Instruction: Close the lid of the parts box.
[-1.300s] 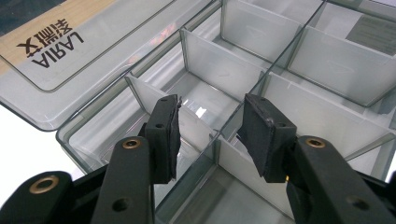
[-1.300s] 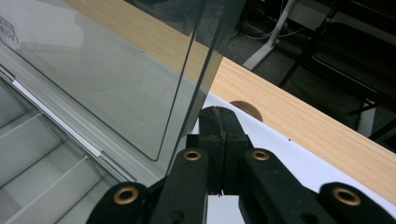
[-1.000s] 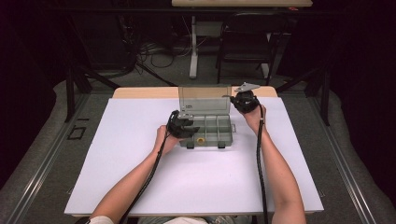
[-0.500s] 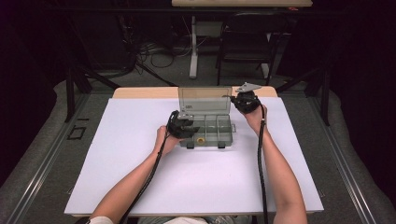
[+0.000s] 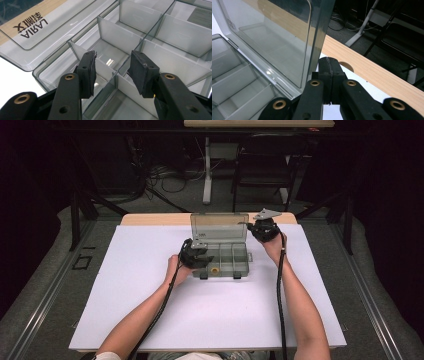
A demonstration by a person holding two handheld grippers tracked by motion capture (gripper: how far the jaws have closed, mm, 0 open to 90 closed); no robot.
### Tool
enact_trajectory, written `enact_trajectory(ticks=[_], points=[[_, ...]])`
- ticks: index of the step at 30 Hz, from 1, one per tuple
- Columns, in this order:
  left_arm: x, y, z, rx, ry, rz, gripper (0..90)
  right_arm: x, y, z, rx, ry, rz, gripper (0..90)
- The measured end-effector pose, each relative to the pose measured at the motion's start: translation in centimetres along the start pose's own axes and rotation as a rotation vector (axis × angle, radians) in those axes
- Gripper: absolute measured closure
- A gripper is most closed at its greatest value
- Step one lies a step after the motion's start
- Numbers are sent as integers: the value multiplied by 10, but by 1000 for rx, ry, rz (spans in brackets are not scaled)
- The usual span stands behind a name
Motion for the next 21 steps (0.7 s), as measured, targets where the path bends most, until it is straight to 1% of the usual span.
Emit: enact_trajectory(ticks=[7, 14, 17, 19, 21], points=[[0, 0, 0, -11, 0, 2, 554, 1, -1, 0, -2, 4, -5, 900], [0, 0, 0, -43, -9, 6, 521, 2, -1, 1, -3, 9, -4, 900], [-1, 0, 0, -50, -17, 12, 482, 3, -1, 1, -2, 9, -7, 900], [-2, 0, -1, -56, -30, 11, 423, 3, -1, 1, -3, 9, -9, 900], [-1, 1, -1, -57, -46, -7, 363, 3, -1, 1, -2, 8, -9, 900]])
Point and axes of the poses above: each handheld gripper's, and its own axes: x roughly backward along the jaws, y roughly out of its top, z roughly to its left, the point moved 2 cm from there along -x, roughly forward along the jaws, and after that the axes turned 10 degrees about -x, right-handed, at the moved point
